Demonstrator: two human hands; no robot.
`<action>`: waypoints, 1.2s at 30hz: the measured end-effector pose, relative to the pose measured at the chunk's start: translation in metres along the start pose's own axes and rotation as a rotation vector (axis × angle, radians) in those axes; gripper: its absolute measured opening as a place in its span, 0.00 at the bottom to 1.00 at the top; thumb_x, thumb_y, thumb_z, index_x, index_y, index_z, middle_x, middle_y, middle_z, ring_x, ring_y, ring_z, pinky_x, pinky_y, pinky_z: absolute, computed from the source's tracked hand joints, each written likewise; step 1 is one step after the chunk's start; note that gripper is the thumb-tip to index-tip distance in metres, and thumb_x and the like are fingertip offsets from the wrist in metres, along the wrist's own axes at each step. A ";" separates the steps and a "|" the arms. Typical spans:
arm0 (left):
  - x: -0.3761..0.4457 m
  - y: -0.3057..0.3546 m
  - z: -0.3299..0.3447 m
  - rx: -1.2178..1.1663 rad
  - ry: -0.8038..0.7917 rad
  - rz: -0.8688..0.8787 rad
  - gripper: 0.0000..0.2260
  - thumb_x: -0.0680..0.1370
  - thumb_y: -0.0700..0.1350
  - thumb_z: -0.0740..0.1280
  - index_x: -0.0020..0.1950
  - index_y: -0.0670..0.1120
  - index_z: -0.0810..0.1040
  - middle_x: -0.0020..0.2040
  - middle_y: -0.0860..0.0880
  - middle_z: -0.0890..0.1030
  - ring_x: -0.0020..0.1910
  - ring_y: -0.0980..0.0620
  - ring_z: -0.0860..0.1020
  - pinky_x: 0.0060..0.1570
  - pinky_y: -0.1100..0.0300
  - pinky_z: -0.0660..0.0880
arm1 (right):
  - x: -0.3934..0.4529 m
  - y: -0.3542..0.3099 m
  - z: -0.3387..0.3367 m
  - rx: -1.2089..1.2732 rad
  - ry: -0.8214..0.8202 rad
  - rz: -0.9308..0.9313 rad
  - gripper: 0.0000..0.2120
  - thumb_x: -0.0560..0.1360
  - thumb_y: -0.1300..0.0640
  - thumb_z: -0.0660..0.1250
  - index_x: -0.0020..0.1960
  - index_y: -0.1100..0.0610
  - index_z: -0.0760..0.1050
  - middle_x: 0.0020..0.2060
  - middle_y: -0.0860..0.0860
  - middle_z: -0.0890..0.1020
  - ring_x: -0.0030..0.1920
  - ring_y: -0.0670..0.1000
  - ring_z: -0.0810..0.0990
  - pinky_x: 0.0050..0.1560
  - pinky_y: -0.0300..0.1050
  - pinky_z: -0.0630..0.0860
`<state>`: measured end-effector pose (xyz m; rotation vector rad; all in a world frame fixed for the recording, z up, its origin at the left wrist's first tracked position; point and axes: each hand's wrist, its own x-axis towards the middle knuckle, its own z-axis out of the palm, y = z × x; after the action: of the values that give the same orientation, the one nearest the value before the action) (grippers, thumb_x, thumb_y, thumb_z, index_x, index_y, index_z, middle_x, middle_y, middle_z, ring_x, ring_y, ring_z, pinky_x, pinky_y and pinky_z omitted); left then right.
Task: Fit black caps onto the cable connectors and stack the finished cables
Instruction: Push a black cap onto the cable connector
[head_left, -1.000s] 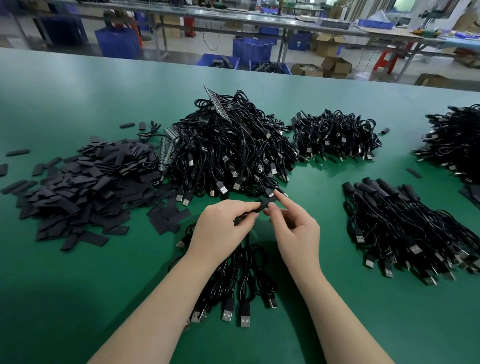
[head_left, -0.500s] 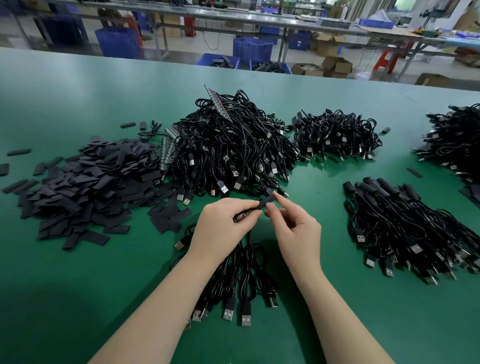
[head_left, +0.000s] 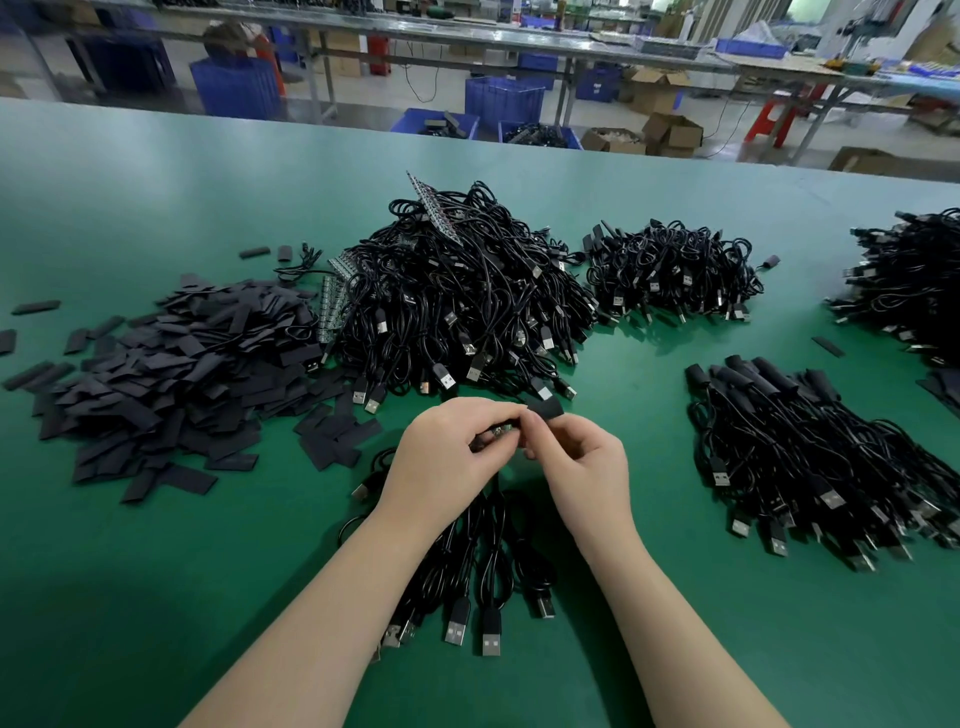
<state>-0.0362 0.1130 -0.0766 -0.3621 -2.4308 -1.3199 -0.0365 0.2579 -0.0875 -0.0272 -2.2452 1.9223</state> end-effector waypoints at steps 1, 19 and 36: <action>0.000 0.001 -0.001 -0.013 -0.004 -0.014 0.15 0.74 0.41 0.72 0.58 0.55 0.83 0.51 0.60 0.82 0.51 0.63 0.78 0.52 0.65 0.75 | 0.000 -0.001 0.000 0.031 0.007 0.013 0.12 0.76 0.53 0.72 0.35 0.56 0.80 0.33 0.61 0.80 0.33 0.47 0.73 0.34 0.38 0.69; 0.004 -0.005 0.000 0.243 -0.026 0.034 0.10 0.76 0.43 0.72 0.57 0.50 0.84 0.53 0.56 0.83 0.54 0.59 0.78 0.58 0.67 0.72 | 0.003 -0.005 -0.004 0.154 0.087 0.087 0.11 0.78 0.50 0.70 0.38 0.45 0.85 0.38 0.47 0.87 0.38 0.42 0.83 0.40 0.29 0.75; 0.002 -0.010 0.001 0.024 0.075 -0.011 0.20 0.79 0.41 0.66 0.68 0.58 0.75 0.59 0.60 0.77 0.56 0.62 0.77 0.53 0.75 0.70 | 0.045 -0.085 -0.120 -0.189 0.528 -0.210 0.09 0.78 0.47 0.69 0.46 0.51 0.82 0.33 0.43 0.83 0.31 0.44 0.78 0.33 0.38 0.76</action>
<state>-0.0423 0.1091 -0.0836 -0.2887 -2.3878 -1.2838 -0.0531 0.3674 0.0187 -0.2788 -1.9667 1.3880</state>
